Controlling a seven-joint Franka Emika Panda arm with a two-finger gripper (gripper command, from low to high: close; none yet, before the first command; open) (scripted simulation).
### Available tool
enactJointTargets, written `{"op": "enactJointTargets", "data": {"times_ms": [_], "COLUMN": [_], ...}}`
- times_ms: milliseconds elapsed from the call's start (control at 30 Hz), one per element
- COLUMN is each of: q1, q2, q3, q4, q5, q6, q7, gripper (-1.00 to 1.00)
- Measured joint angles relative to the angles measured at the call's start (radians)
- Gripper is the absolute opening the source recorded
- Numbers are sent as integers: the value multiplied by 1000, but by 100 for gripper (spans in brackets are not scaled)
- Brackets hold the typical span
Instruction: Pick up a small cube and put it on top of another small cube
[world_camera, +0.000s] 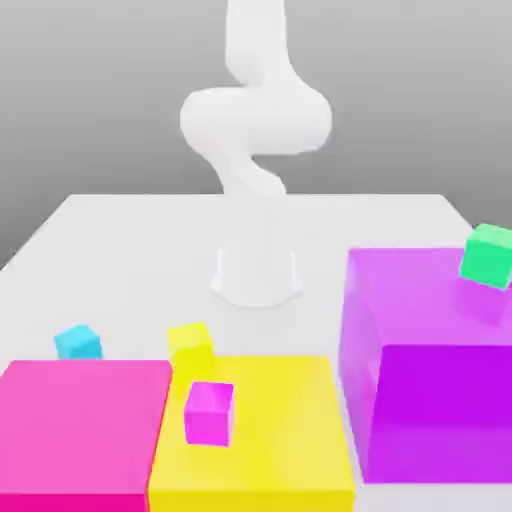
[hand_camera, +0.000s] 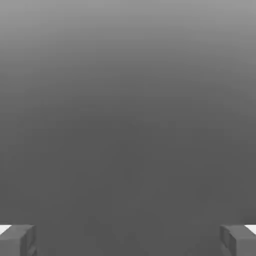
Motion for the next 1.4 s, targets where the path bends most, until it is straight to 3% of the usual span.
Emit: {"op": "enactJointTargets", "data": {"times_ms": [500,933,1200,1233,1400], "q1": [-432,-719,-787,-795,-795], "q2": [374,694,960,993,993], "q3": [9,-85,-36,-28,-27], "q4": [-254,-472,-468,-462,-462], "q5": [-25,-19,66,70,69], "q6": [257,477,689,716,719], "q7": [677,1238,1265,1262,1263], "gripper": [0,0,0,-100,-100]}}
